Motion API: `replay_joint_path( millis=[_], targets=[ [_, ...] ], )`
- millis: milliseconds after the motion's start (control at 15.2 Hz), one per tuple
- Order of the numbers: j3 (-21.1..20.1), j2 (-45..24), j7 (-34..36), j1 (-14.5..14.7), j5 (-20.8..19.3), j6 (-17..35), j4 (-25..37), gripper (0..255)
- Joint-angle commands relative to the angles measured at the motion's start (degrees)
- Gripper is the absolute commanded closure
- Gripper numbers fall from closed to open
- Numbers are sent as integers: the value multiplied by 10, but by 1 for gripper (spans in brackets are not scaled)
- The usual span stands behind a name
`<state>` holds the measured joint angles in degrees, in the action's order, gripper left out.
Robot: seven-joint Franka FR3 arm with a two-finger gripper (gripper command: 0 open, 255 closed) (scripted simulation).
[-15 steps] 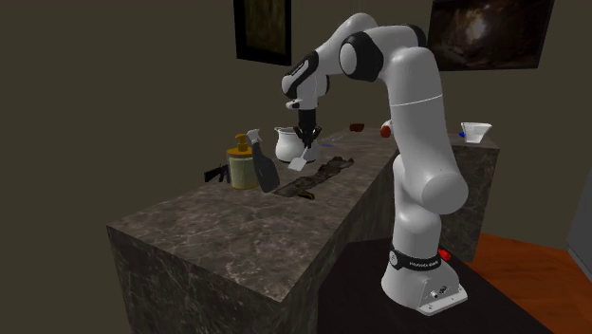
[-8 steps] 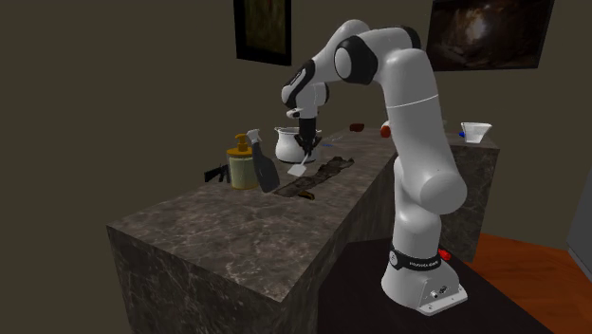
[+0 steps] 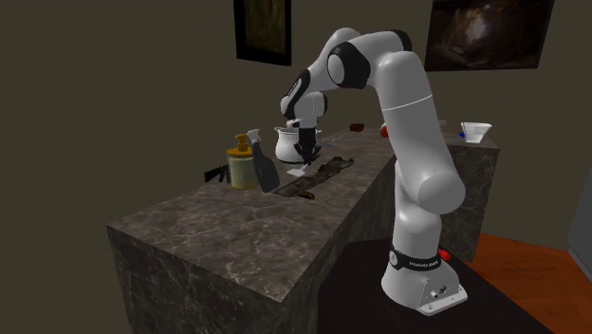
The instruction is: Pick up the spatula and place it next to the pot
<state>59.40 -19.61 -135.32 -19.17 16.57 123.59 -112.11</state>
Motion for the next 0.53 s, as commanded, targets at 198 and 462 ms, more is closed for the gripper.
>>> replay_joint_path(
  millis=[198, 462],
  targets=[
    [-20, -24, -16, -17, 27, 30, -15, 255],
    [-24, -30, -20, -21, 33, 37, -18, 255]
  ],
)
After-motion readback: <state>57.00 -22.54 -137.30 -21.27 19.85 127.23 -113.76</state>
